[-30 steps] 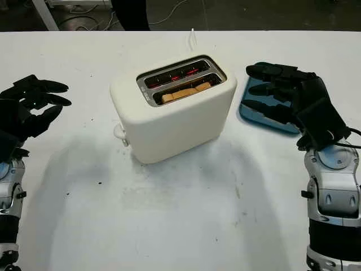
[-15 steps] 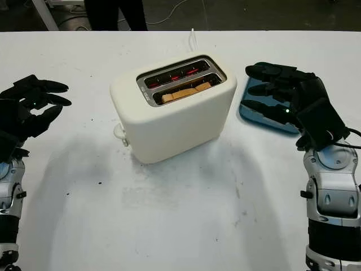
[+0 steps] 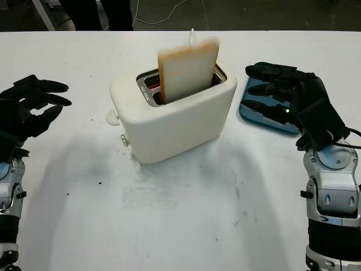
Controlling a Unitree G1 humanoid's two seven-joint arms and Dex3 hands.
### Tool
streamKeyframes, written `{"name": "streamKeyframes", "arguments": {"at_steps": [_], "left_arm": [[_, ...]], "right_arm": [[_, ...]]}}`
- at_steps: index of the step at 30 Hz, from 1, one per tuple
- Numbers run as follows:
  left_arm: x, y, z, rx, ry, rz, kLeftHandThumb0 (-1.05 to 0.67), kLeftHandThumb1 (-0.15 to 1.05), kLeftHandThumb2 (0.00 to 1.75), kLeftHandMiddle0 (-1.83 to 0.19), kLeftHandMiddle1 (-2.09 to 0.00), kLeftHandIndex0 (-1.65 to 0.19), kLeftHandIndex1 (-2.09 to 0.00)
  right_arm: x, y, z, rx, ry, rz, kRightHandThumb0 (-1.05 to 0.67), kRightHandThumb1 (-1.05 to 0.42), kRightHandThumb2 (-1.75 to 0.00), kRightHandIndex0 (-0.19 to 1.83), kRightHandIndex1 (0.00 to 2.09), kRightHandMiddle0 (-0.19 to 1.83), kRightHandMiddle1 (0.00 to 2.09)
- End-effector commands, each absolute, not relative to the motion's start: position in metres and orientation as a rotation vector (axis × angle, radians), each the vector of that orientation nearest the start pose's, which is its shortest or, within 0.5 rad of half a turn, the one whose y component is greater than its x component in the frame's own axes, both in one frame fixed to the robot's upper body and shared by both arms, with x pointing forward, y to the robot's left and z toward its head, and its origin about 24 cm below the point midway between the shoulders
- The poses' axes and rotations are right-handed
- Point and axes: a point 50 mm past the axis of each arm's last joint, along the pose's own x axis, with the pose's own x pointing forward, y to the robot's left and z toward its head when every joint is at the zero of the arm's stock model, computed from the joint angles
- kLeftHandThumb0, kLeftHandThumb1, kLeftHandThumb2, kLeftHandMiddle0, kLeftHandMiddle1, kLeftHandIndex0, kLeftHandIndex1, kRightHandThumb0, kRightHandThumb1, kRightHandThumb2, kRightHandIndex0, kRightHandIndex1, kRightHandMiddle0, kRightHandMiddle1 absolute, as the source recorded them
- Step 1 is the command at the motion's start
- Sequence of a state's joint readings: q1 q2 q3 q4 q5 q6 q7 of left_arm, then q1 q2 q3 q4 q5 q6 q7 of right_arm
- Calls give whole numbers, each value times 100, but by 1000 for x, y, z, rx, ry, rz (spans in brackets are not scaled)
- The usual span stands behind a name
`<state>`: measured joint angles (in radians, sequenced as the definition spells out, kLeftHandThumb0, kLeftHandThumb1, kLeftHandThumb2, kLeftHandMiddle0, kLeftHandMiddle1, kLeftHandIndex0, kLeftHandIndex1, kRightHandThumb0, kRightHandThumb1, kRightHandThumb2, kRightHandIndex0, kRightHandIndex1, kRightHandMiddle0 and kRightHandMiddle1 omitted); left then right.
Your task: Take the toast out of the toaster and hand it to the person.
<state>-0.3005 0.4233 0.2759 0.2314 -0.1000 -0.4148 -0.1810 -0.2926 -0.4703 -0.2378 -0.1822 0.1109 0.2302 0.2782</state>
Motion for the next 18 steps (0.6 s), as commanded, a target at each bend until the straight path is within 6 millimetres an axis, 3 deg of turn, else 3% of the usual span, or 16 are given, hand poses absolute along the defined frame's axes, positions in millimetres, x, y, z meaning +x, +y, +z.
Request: {"name": "streamKeyframes", "arguments": {"at_steps": [1,14,18], "left_arm": [[287,269,149,346,-524,62,-105,92,15,-74,-97,-76,-74],[286,269,148,352,-523,66,-105,92,17,-72,-99,-73,-75],[287,270,148,347,-528,61,-105,92,16,-71,-98,-73,-75]], "right_arm": [[286,-243,180,-343,-267,86,-44,-71,0,61,77,92,0],[286,-244,182,-369,-270,77,-45,-71,0,60,77,92,0],[294,-245,199,-415,-334,80,-50,-72,0,60,78,91,0]]}}
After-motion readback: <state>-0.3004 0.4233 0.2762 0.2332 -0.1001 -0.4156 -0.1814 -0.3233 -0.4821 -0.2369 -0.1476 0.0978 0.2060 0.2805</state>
